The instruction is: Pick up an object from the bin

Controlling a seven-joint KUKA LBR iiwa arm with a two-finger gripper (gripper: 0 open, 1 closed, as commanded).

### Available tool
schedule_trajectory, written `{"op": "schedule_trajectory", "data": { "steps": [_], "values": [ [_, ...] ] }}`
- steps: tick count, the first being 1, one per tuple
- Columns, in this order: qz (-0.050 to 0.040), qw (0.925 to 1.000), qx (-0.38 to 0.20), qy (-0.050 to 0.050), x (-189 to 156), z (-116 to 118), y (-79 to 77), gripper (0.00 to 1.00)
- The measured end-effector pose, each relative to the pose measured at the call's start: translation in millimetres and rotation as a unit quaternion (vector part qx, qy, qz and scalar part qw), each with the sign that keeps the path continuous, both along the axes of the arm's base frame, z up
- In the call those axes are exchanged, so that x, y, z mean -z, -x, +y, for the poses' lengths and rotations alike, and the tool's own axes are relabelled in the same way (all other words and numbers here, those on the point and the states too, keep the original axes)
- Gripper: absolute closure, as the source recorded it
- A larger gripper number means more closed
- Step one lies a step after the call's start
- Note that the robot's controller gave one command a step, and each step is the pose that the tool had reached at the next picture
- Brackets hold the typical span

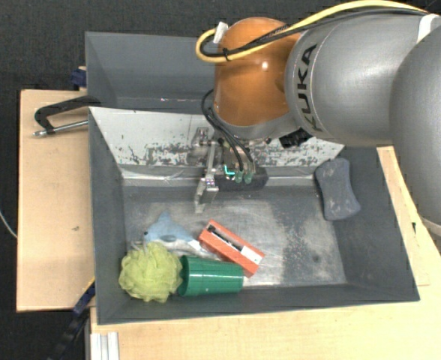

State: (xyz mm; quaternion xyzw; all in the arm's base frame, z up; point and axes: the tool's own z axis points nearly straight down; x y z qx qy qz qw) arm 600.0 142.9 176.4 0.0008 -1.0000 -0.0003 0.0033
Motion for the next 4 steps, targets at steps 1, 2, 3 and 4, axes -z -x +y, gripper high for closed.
{"op": "schedule_trajectory", "data": {
  "steps": [1,2,3,4],
  "values": [
    [-0.004,1.0,0.001,-0.001,-4,-1,-2.0,0.0],
    [-0.0048,0.9972,-0.075,-0.001,41,30,24.5,0.0],
    [-0.0034,0.9778,-0.209,-0.001,61,53,46.8,0.0],
    [-0.0038,0.9636,-0.267,-0.001,62,74,62.2,0.0]
  ]
}}
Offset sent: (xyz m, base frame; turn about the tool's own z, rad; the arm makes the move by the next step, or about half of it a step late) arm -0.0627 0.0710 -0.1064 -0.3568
